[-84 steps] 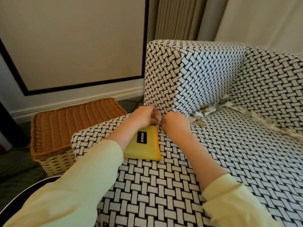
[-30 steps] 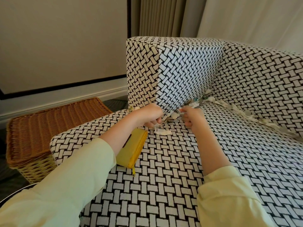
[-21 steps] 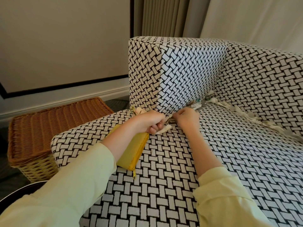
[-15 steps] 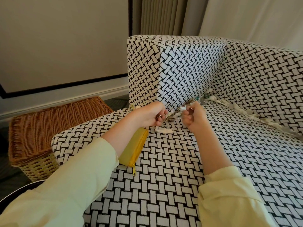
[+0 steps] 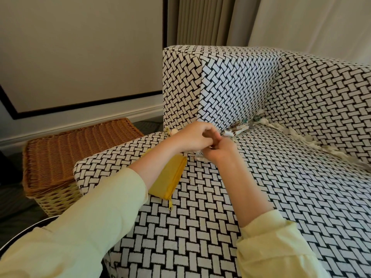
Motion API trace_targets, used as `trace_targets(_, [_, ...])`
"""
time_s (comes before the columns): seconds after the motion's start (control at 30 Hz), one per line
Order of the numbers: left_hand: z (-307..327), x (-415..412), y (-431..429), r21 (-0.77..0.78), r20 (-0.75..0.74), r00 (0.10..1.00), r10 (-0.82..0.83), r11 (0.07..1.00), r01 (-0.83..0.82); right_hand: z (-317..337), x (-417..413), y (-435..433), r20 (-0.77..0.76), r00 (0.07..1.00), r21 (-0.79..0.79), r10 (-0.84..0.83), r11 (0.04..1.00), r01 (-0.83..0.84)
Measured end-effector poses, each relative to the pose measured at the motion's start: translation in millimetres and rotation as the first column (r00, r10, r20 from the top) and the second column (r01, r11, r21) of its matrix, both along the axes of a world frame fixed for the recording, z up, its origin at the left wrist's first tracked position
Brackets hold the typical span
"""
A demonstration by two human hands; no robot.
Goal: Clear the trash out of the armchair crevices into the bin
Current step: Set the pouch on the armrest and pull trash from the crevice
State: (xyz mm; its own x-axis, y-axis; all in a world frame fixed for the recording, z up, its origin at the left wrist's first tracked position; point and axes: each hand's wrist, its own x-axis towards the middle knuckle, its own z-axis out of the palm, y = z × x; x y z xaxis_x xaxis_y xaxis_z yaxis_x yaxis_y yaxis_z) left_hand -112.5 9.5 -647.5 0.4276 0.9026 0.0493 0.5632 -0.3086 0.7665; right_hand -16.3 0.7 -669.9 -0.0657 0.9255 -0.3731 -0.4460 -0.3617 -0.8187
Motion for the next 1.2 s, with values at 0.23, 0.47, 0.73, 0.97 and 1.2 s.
trace_targets(0.23, [10,-37,1,0.062,-0.405,0.861,0.306,0.949,-0.308,1,-3,10,-0.553,0.788,-0.285,-0.271,0.950,0.127])
trace_targets(0.47, [-1,-42,-38,-0.115,-0.829,0.551,0.097,0.935,-0.337,1,-14,7,-0.416,0.901,-0.205,-0.127,0.978,0.044])
trace_targets(0.73, [1,-61,-14,-0.173,-0.401,0.814,0.421,0.837,-0.519,15,-23,-4,-0.458,0.889,-0.143,-0.002,0.987,-0.072])
trace_targets(0.97, [-1,-58,-8,-0.380,0.033,0.811,0.583,0.758,-0.530,35,-29,-16,-0.508,0.857,-0.017,0.088,0.994,-0.112])
trace_targets(1.2, [2,-60,-8,-0.508,0.164,0.777,0.608,0.727,-0.462,39,-31,-13,-0.270,0.888,0.011,0.371,0.924,-0.383])
